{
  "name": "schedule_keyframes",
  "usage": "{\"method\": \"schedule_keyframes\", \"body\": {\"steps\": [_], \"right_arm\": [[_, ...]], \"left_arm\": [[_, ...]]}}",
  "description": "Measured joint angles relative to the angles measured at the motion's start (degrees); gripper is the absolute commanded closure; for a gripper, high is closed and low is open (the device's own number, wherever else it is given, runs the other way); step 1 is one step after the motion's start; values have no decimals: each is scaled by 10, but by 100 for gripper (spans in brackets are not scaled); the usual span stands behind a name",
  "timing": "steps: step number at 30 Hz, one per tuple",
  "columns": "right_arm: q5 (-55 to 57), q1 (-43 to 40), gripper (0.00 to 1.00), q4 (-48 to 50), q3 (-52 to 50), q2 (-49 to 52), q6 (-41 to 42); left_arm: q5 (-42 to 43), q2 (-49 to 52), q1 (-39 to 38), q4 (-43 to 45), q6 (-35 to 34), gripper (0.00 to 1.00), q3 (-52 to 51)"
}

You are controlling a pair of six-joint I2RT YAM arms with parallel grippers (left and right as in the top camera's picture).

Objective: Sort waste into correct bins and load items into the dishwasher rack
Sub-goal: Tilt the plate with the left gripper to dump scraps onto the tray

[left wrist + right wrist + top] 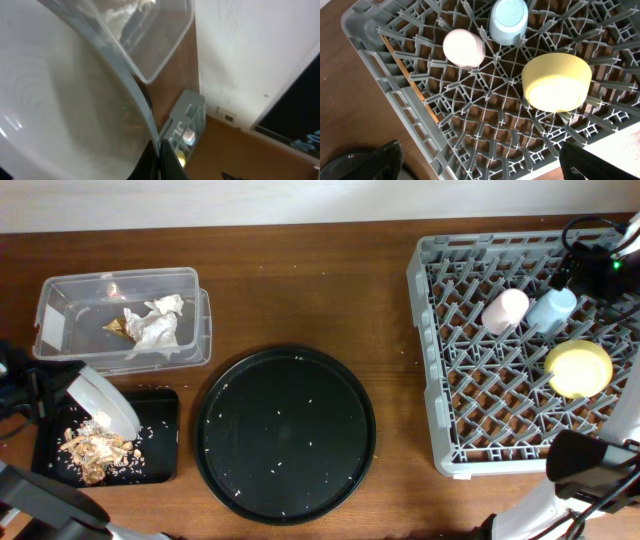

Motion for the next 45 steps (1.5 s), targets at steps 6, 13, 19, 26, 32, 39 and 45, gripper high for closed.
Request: {"method": "schedule_keyframes", "body": {"steps": [6, 13, 19, 26, 32, 39, 45], "right_arm": [[0, 0, 2, 0, 0, 0, 0], [0, 0, 2, 0, 0, 0, 0], [0, 0, 2, 0, 0, 0, 0], [0, 0, 2, 0, 0, 0, 0], [0, 0, 2, 0, 0, 0, 0], [0, 0, 2, 0, 0, 0, 0], [0, 0, 2, 0, 0, 0, 0]], "left_arm": [[10, 0, 0, 21, 22, 99, -1], [28, 0, 0, 14, 41, 99, -1], [33, 0, 0, -4, 54, 99, -2], [59, 0, 0, -78, 93, 99, -2], [36, -18, -7, -126, 108, 99, -2], [-33, -108, -59, -148, 100, 99, -2], [-124, -184, -164, -139, 53, 99, -2]]}}
